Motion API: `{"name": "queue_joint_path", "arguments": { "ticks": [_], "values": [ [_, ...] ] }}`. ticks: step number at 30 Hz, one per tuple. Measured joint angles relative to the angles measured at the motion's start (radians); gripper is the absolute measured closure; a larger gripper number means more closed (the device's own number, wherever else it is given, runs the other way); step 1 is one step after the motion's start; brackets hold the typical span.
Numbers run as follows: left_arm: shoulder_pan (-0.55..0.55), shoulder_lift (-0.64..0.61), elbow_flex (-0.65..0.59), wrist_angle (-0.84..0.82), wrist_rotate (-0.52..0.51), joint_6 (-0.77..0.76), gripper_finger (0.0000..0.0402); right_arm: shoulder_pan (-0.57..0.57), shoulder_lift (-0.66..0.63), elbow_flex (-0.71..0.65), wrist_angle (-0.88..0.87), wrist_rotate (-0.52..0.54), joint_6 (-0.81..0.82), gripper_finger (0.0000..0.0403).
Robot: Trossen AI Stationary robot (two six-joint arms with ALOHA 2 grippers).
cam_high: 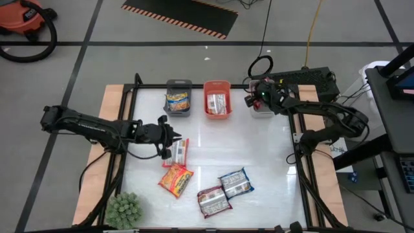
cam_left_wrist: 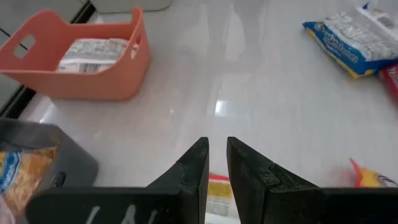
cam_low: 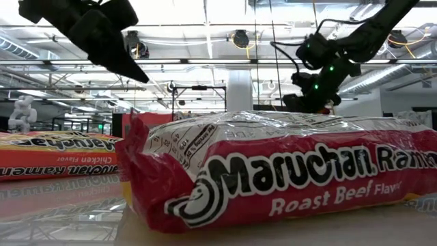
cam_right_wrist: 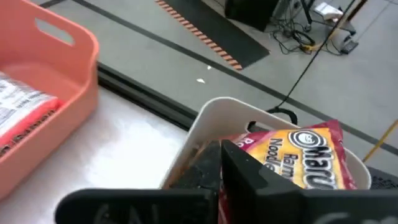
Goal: Sort Maruchan noodles
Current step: Put the top red noodle pack into the gray bin, then put the top orange noodle pack into the orange bin
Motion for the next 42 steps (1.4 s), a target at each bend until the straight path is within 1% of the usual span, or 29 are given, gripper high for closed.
{"name": "queue_joint_path", "arguments": {
  "ticks": [4,7,13,20,24,27,30,31,34,37,42],
  "values": [
    [0.007,0.021,0.000,0.006,-0.001,0.036,0.0337,-0.006,0.032,-0.001,-0.008,-0.002,0.029,0.0401],
    [0.014,0.030,0.000,0.002,-0.001,0.043,0.0337,-0.012,0.045,-0.001,-0.057,0.000,0.070,0.0401],
    [0.027,0.028,0.000,0.006,-0.003,0.059,0.0337,-0.014,0.035,-0.001,-0.139,0.002,0.106,0.0402],
    [0.027,0.027,0.000,0.007,-0.003,0.087,0.0337,-0.010,0.030,-0.001,-0.156,0.000,0.128,0.0402],
    [0.029,0.027,0.000,0.007,-0.002,0.094,0.0337,0.000,-0.008,-0.002,-0.171,-0.019,0.132,0.0403],
    [0.032,0.027,0.000,0.007,-0.002,0.097,0.0337,0.016,-0.070,-0.002,-0.173,-0.027,0.132,0.0403],
    [0.037,0.027,0.000,0.007,-0.001,0.097,0.0337,0.047,-0.141,-0.002,-0.174,-0.029,0.132,0.0403],
    [0.039,0.027,0.000,0.007,-0.001,0.097,0.0337,0.062,-0.166,-0.002,-0.173,-0.045,0.128,0.0403],
    [0.048,0.027,0.000,0.007,-0.001,0.108,0.0337,0.112,-0.243,-0.002,-0.144,-0.169,0.111,0.0403],
    [0.058,0.027,0.000,0.013,0.000,0.112,0.0337,0.178,-0.300,-0.002,-0.155,-0.257,0.153,0.0403],
    [0.063,0.027,0.000,0.044,0.000,0.091,0.0337,0.333,-0.346,-0.002,-0.160,-0.264,0.227,0.0403]
  ]
}}
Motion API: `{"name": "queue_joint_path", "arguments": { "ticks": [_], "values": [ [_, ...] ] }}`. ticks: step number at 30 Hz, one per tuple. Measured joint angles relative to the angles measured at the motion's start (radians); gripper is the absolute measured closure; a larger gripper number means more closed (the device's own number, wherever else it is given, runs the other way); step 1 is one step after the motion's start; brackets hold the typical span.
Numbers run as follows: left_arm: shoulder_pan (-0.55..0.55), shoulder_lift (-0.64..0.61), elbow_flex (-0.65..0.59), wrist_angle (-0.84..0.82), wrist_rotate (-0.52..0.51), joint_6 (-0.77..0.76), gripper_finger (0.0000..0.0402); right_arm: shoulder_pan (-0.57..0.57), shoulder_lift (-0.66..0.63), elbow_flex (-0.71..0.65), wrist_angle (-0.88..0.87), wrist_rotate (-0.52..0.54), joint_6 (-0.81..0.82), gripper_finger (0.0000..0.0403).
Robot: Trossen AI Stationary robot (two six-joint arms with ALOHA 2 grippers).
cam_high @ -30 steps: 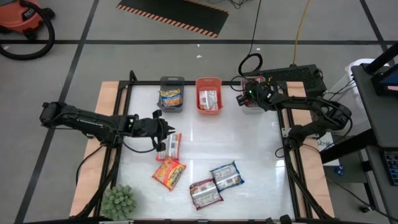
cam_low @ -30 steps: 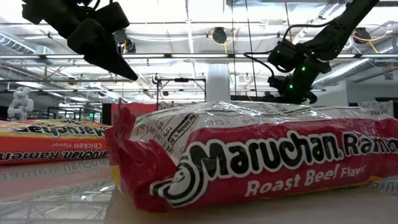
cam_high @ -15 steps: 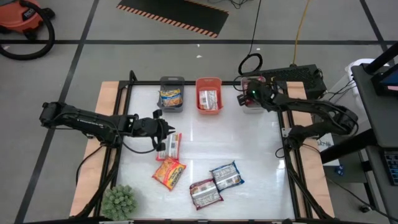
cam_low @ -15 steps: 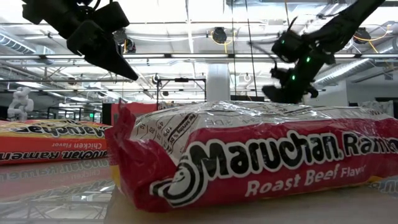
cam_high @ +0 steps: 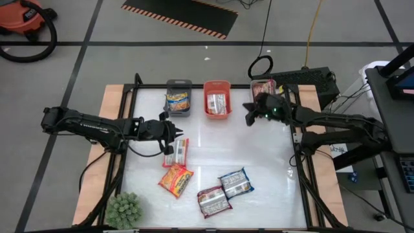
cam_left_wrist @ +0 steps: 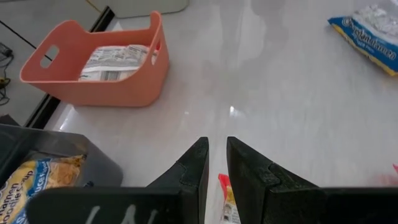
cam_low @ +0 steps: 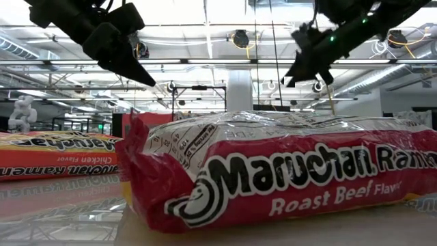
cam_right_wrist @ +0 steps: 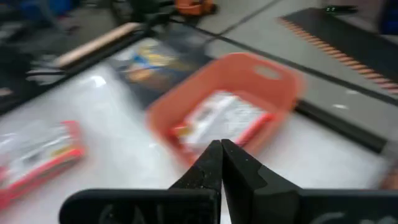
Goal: Sort Maruchan noodles
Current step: Put the top orange noodle pack into the orange bin
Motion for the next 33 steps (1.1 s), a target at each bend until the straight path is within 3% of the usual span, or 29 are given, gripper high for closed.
{"name": "queue_joint_path", "arguments": {
  "ticks": [8,13,22,33],
  "values": [
    [-0.004,0.000,0.000,0.006,0.040,-0.054,0.0337,0.234,0.017,0.000,0.035,0.000,0.102,0.0403],
    [-0.025,0.000,0.000,0.006,0.042,-0.096,0.0337,0.338,0.040,0.000,0.095,0.005,0.083,0.0403],
    [-0.106,0.000,0.000,-0.070,0.025,-0.258,0.0337,0.414,0.096,0.000,0.138,0.006,0.080,0.0403],
    [-0.353,0.000,0.000,-0.294,-0.002,-0.684,0.0308,0.447,0.110,0.000,0.138,0.007,0.062,0.0403]
  ]
}}
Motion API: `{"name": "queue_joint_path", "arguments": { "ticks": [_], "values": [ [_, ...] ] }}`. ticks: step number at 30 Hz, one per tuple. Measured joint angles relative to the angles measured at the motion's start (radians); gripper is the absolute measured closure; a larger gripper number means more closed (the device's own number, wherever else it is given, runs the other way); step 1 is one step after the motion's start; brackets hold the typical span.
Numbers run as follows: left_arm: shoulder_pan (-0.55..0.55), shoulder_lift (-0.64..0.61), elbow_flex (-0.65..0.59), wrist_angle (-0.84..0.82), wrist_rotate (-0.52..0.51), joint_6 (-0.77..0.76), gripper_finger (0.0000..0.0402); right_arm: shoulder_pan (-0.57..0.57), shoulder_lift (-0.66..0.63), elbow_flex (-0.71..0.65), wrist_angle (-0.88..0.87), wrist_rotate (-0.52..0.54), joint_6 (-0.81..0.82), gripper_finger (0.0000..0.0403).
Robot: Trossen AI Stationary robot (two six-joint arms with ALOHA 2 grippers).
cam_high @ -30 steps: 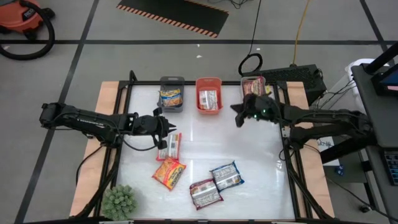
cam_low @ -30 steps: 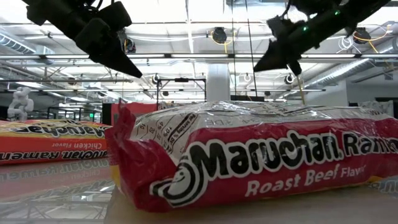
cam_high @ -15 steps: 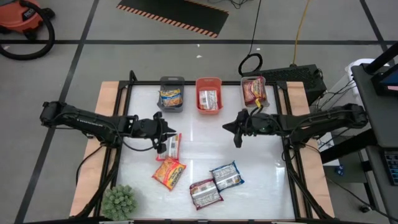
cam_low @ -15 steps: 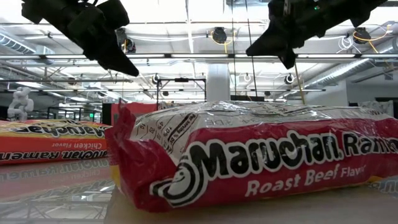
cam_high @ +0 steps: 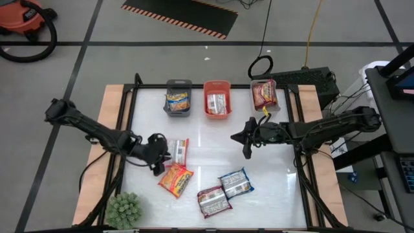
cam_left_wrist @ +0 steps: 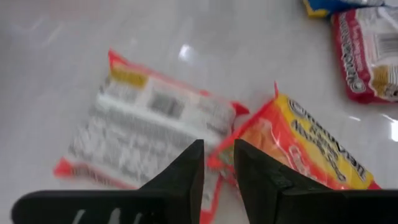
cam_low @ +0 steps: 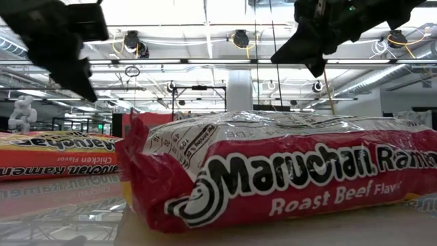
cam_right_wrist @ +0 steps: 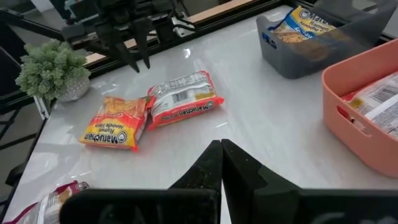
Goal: Sort Maruchan noodles
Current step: Put the top orange noodle pack into the orange bin
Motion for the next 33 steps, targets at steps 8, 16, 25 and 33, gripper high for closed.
{"name": "queue_joint_path", "arguments": {
  "ticks": [8,16,25,33],
  "values": [
    [-0.142,0.000,0.000,-0.171,-0.129,-0.364,0.0275,0.055,0.000,0.000,0.001,0.000,0.025,0.0403],
    [-0.238,0.075,0.000,-0.203,-0.145,-0.558,0.0275,0.144,0.000,0.000,0.051,0.037,0.055,0.0403],
    [-0.240,0.270,0.000,-0.155,-0.096,-0.565,0.0274,0.244,0.001,0.000,0.048,0.113,0.095,0.0403],
    [-0.242,0.396,0.002,-0.029,-0.103,-0.549,0.0214,0.297,0.045,0.000,0.045,0.153,0.121,0.0403]
  ]
}}
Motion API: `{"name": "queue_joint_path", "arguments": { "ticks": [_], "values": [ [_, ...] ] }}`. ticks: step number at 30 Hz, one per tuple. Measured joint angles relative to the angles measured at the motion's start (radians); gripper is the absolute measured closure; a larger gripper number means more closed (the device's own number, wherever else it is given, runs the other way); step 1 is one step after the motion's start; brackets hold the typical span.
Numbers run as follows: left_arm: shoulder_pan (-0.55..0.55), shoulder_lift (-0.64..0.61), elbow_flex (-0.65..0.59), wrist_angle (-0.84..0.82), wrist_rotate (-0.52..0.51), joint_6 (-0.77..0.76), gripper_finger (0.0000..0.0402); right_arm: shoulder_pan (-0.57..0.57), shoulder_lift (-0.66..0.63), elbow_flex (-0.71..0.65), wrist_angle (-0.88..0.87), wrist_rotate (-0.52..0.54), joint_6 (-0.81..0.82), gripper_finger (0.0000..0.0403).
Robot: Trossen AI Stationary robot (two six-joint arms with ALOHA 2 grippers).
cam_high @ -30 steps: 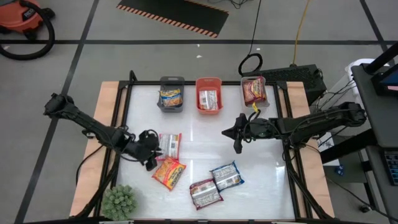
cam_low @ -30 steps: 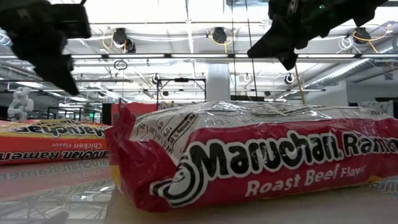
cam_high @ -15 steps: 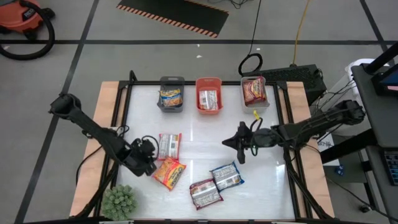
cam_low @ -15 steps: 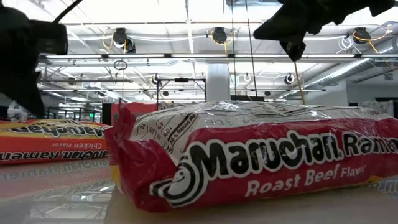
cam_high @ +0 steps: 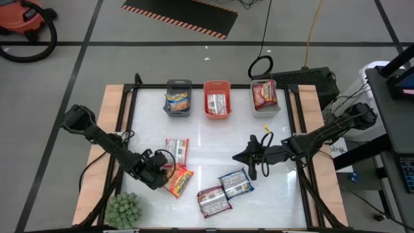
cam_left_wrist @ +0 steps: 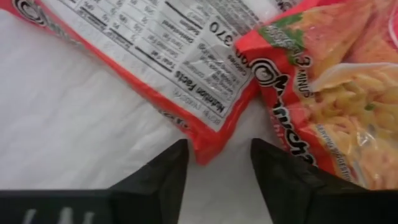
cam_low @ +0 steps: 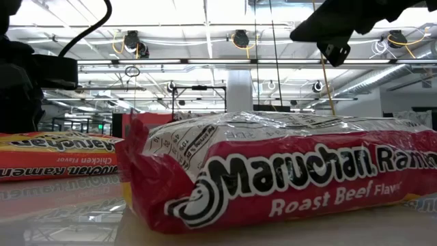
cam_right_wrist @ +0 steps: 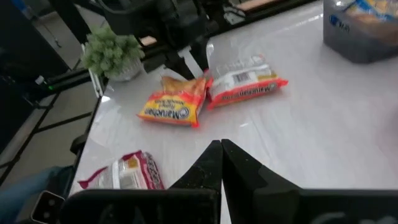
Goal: Sort Maruchan noodles
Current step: Put the top orange noodle pack into the orange bin
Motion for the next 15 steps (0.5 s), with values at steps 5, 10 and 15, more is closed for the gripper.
{"name": "queue_joint_path", "arguments": {
  "ticks": [5,10,15],
  "values": [
    [-0.001,0.031,0.002,0.020,-0.023,-0.002,0.0167,0.007,0.027,0.000,0.000,-0.002,0.017,0.0403],
    [-0.001,0.033,0.001,0.031,-0.061,-0.006,0.0159,0.007,0.043,0.000,0.001,-0.002,0.034,0.0403],
    [-0.001,0.035,-0.001,0.032,-0.099,0.031,0.0178,0.005,0.049,0.000,0.006,-0.003,0.021,0.0403]
  ]
}}
